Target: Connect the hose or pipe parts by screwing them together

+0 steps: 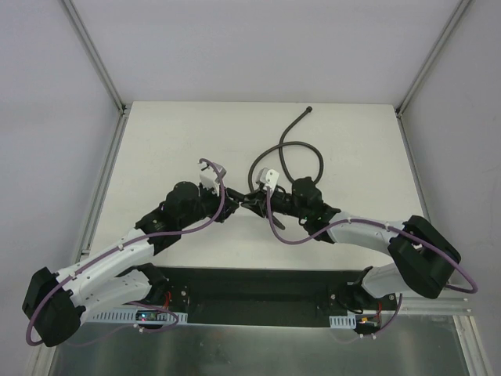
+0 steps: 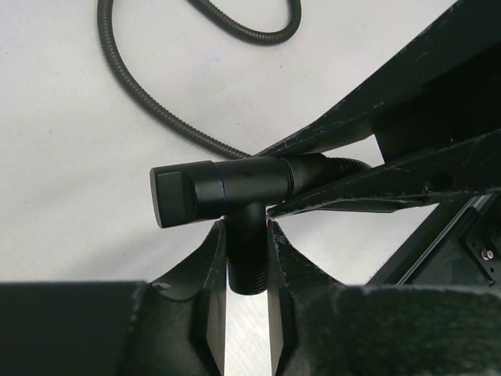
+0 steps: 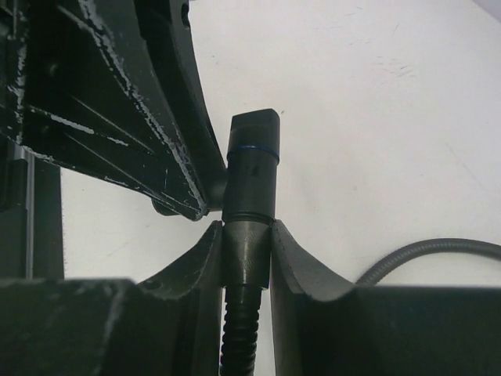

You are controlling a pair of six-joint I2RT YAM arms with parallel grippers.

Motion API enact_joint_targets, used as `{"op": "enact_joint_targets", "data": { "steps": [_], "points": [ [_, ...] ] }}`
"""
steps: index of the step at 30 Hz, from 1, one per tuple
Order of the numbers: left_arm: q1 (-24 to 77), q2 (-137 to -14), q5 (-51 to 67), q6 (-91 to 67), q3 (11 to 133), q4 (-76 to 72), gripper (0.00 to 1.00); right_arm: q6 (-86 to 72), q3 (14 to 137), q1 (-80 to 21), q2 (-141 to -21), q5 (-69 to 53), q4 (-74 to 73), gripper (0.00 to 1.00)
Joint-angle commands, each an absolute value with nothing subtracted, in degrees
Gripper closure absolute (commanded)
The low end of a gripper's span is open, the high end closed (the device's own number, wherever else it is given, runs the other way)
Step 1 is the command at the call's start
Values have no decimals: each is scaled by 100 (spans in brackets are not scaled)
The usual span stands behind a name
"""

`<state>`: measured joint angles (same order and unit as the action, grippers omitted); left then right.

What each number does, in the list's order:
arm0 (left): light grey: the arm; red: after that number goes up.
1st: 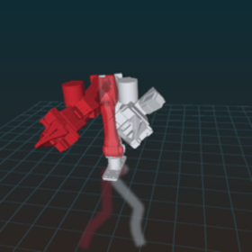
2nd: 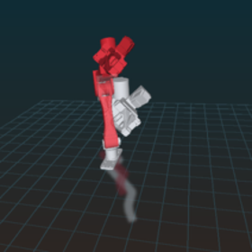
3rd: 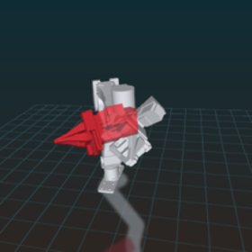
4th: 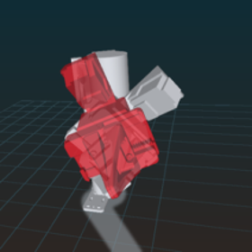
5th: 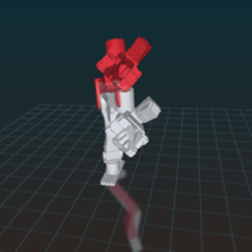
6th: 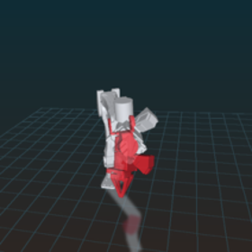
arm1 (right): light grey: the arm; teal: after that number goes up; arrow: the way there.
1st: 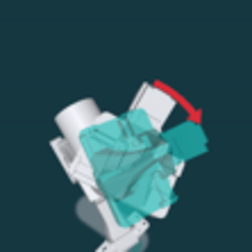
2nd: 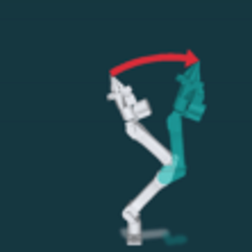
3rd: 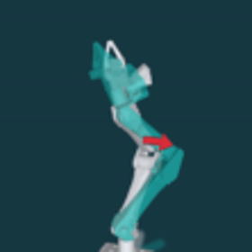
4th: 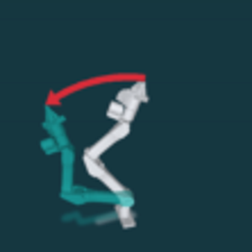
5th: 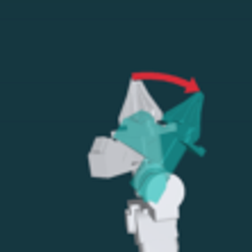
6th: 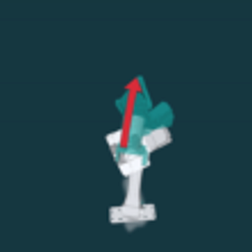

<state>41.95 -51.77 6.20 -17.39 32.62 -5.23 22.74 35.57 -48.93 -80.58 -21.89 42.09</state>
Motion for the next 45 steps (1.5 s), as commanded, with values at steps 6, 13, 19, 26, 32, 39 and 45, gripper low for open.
{"op": "enact_joint_targets", "data": {
  "steps": [6,13,19,26,32,39,45],
  "points": [
    [4228,-4747,484,-1836,3612,-28,32,1959,3445,-4465,-7647,-2856,4703,99],
    [4166,-4517,351,-3170,4446,1597,16,3022,3209,-4438,-7304,-2839,4438,99],
    [3307,-5105,1681,-4182,5501,2996,19,4472,2602,-4649,-6751,-2813,5142,99],
    [2452,-5756,3557,-4904,5423,2927,20,6441,2223,-5440,-6399,-1707,5293,99],
    [2391,-6178,4455,-5475,5265,2427,19,7365,2294,-5879,-6390,-1179,5221,99],
    [2373,-6310,4667,-6002,4852,1918,18,7778,2303,-6082,-6363,-932,5159,99],
    [2347,-6539,4676,-6310,4799,1653,19,8146,2320,-6275,-6390,-791,4993,99]
  ]
}}
